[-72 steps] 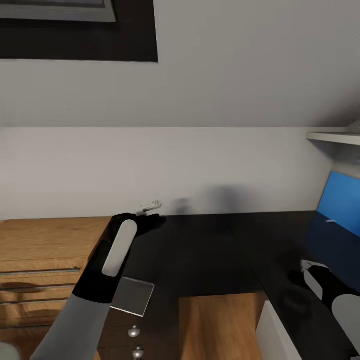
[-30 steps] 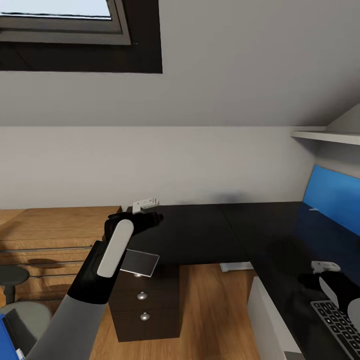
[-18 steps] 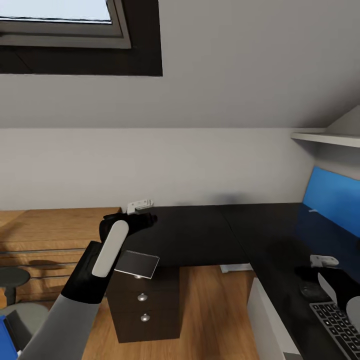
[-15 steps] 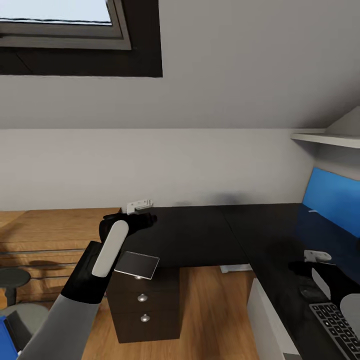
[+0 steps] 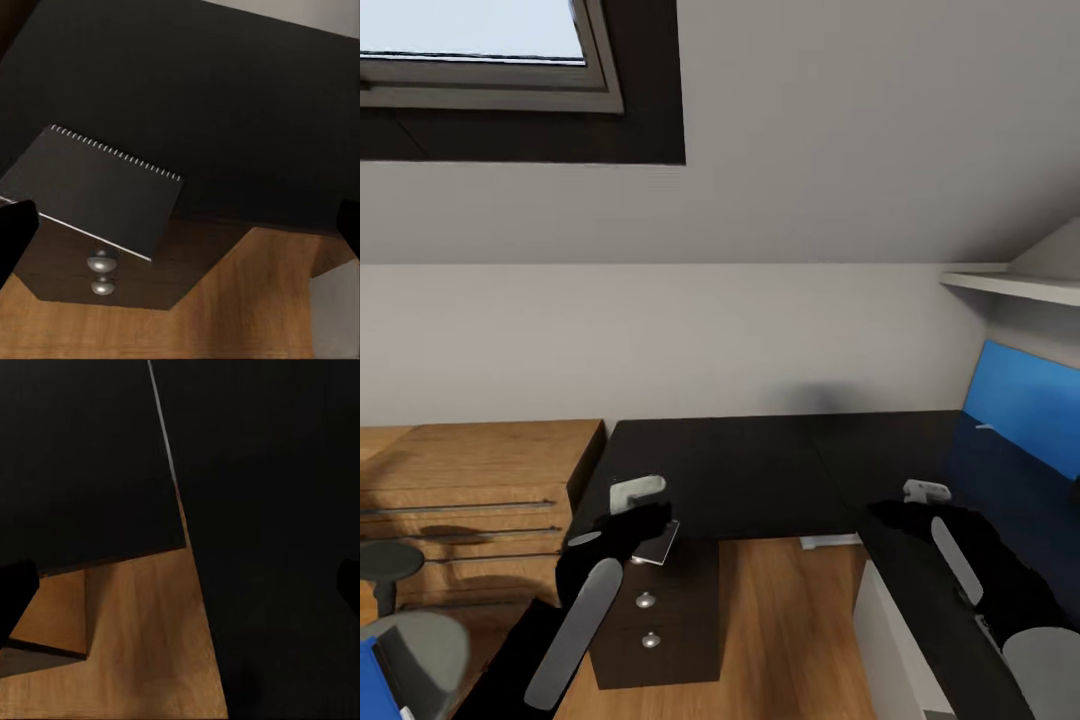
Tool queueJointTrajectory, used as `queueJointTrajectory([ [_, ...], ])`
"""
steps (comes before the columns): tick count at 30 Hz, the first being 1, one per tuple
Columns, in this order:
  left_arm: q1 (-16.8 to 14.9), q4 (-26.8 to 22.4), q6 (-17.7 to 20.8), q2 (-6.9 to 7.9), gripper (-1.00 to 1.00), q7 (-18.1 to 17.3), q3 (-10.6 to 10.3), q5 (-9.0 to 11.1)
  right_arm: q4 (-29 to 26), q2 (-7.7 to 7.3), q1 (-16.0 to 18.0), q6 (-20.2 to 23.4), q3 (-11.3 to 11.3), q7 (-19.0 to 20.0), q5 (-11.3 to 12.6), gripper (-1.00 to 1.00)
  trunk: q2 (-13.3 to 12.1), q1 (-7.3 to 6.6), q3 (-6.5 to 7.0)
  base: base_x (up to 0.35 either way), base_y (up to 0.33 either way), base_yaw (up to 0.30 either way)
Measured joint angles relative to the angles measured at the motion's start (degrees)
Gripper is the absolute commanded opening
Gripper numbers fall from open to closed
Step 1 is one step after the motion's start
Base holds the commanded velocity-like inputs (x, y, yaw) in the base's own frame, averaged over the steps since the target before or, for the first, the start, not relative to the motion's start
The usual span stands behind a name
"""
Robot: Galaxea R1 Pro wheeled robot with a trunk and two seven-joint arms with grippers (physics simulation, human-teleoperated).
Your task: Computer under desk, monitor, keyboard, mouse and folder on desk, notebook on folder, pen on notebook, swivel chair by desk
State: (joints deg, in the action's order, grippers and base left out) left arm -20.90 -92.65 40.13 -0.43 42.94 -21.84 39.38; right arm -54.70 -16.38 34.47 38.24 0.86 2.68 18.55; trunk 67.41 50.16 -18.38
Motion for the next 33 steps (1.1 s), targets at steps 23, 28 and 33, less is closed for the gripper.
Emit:
queueJointTrajectory([
  [23,13.17,2.93,-18.26,8.66,1.0,-0.02,-4.0,0.26,-22.04,6.69,-12.15,3.48,-0.01,-7.17,-0.11,1.0,-9.24,-5.05,4.14,0.0,0.0,0.243],
  [28,13.24,3.7,-22.83,9.55,1.0,-0.08,-4.25,0.39,-23.74,7.77,-12.87,3.42,-0.04,-11.29,-0.2,1.0,-11.25,-6.15,5.04,0.0,0.0,0.181],
  [33,13.24,6.03,-25.55,9.68,1.0,0.04,-6.38,0.43,-24.84,7.96,-13.06,3.42,-0.07,-14.22,-0.17,1.0,-13.25,-7.25,5.94,0.0,0.0,0.025],
])
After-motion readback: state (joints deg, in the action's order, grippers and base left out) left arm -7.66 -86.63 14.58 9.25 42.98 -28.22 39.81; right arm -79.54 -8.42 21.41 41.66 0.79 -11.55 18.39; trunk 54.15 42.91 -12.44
